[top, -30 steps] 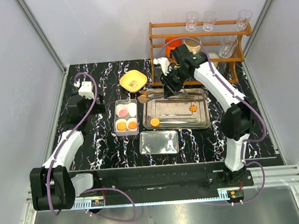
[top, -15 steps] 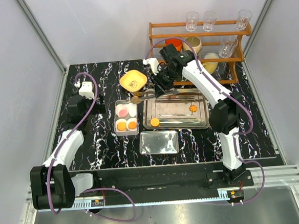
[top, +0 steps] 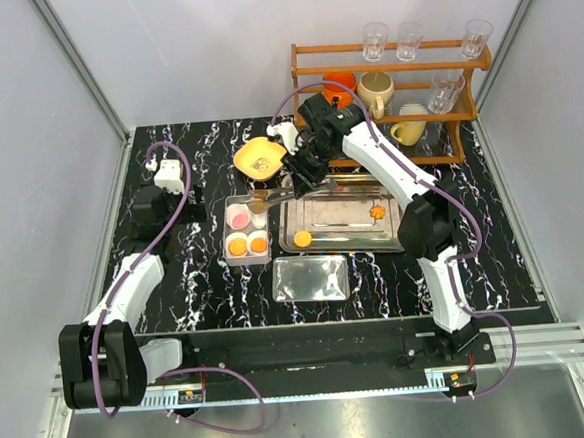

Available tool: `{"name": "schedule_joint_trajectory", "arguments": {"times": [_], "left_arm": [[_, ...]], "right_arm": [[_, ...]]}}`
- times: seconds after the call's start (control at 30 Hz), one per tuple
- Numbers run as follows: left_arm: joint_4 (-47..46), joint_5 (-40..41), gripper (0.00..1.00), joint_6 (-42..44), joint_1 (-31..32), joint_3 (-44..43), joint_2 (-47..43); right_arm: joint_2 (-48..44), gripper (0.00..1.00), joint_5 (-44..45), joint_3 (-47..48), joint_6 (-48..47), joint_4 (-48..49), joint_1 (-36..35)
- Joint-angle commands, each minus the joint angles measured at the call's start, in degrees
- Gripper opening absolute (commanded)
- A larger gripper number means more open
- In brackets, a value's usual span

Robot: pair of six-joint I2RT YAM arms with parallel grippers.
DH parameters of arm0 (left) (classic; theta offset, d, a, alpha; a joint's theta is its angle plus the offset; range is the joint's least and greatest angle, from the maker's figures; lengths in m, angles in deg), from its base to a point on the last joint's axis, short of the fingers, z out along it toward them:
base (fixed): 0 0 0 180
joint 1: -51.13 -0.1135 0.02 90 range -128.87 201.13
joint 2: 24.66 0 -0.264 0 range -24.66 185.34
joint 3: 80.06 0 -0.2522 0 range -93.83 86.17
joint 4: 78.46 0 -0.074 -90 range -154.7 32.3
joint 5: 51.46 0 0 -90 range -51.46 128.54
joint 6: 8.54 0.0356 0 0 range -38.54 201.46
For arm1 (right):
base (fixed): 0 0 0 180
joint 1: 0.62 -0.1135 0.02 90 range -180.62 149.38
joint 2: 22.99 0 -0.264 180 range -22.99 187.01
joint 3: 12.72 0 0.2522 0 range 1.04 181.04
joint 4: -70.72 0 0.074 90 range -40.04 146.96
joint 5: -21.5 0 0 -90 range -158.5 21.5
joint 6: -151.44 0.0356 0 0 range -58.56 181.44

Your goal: Pack the cookies

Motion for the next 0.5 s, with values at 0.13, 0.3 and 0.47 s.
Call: {"name": "schedule_joint_trajectory", "arguments": {"times": [0.13,0.3,0.47], "left_arm": [[-3.8,0.4,0.99,0.7,-0.4,-0.3,0.0],[-3.8,0.4,0.99,0.7,-0.4,-0.2,0.1],[-3.8,0.4,0.99,0.7,-0.4,-0.2,0.0]], "right_arm": [[0.9,0.31,-0.4,2.4,0.5,0.1,-1.0],[1.2,0.31,-0.2,2.1,0.3,0.0,-1.2],[1.0,0.31,0.3,1.2,0.3,0.5,-1.6]]}}
